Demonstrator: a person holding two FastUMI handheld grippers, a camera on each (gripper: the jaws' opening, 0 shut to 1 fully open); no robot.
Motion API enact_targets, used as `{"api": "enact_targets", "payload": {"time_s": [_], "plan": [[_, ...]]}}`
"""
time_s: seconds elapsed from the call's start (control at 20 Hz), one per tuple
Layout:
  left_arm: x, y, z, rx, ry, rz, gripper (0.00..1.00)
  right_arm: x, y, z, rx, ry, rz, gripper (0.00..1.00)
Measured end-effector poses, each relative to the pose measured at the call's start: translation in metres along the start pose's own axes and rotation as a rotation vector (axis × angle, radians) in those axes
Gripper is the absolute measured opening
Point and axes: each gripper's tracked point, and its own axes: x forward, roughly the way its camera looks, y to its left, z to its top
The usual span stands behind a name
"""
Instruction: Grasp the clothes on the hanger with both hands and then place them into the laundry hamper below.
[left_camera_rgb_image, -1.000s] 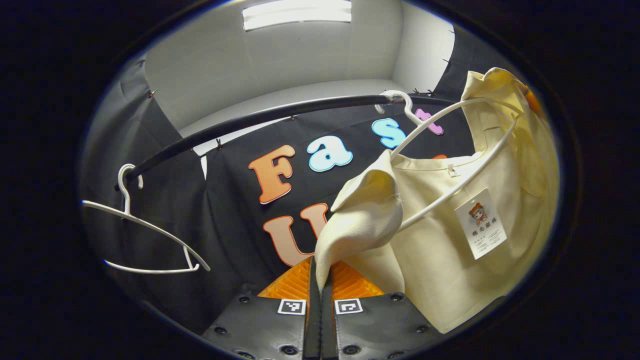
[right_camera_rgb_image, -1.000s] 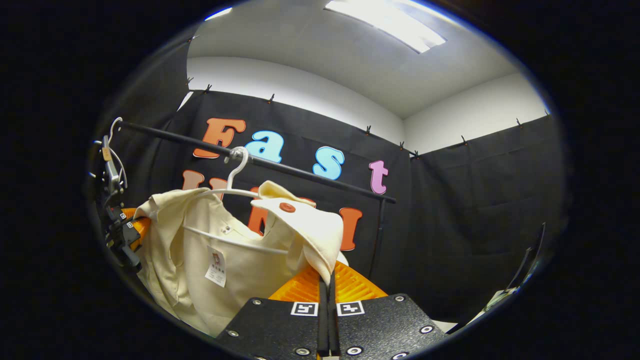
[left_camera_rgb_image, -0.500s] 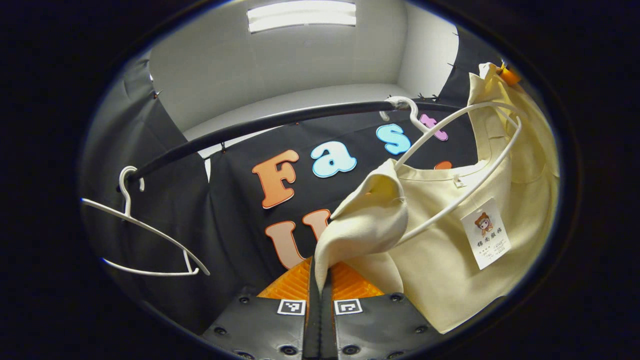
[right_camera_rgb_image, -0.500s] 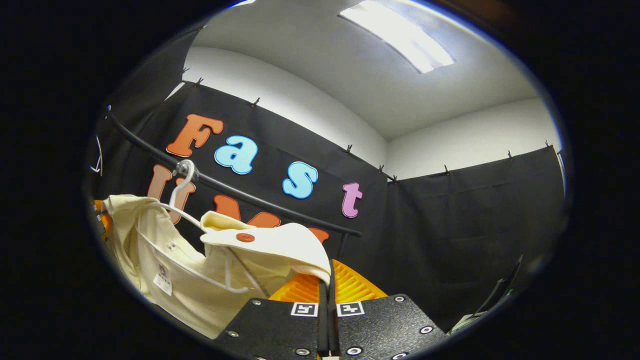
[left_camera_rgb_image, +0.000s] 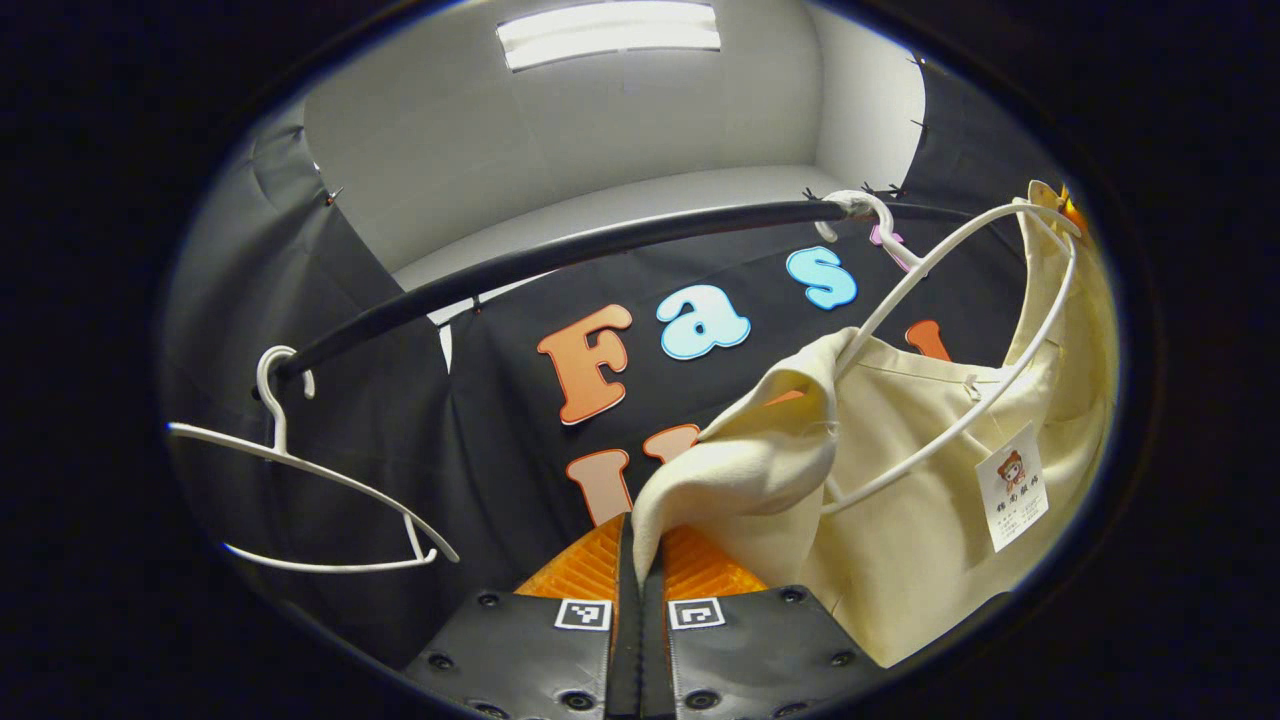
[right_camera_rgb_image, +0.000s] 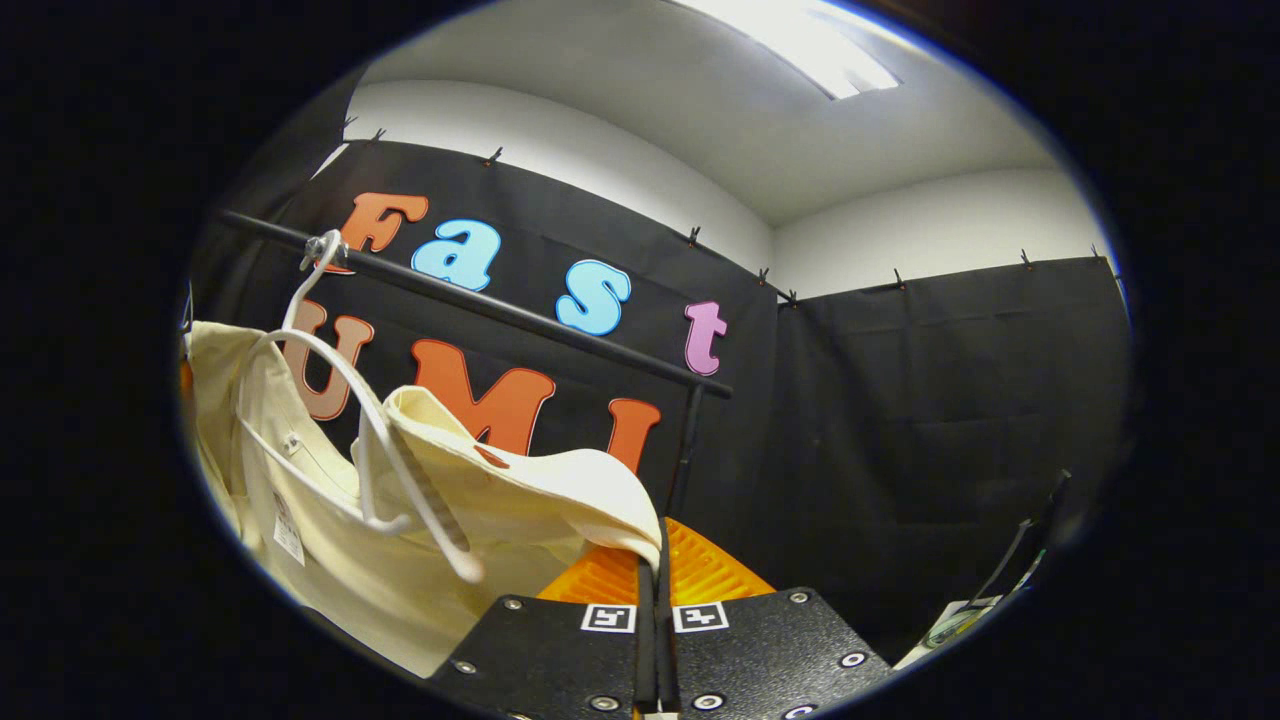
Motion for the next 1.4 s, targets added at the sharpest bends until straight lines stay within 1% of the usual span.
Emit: {"api": "enact_targets", "payload": {"time_s": [0.25, 0.45, 0.65, 0.75, 1.0, 1.2, 1.4], "plan": [[0.018, 0.014, 0.008, 0.019, -0.007, 0.058, 0.07, -0.012, 0.024, -0.044, 0.014, 0.073, 0.048, 0.0], [0.042, 0.028, 0.002, 0.043, 0.005, 0.092, 0.07, -0.027, 0.043, -0.068, 0.062, 0.108, 0.085, 0.0], [0.055, 0.041, -0.024, 0.047, 0.061, 0.113, 0.07, -0.046, 0.059, -0.083, 0.079, 0.13, 0.115, 0.0], [0.058, 0.055, -0.042, 0.051, 0.095, 0.133, 0.07, -0.054, 0.065, -0.089, 0.089, 0.141, 0.13, 0.0], [0.046, 0.075, -0.067, 0.032, 0.158, 0.163, 0.07, -0.073, 0.075, -0.095, 0.106, 0.16, 0.155, 0.0], [0.025, 0.08, -0.072, 0.049, 0.179, 0.149, 0.07, -0.086, 0.083, -0.089, 0.131, 0.151, 0.165, 0.0], [-0.006, 0.074, -0.074, 0.029, 0.214, 0.088, 0.07, -0.114, 0.099, -0.082, 0.151, 0.152, 0.202, 0.0]]}}
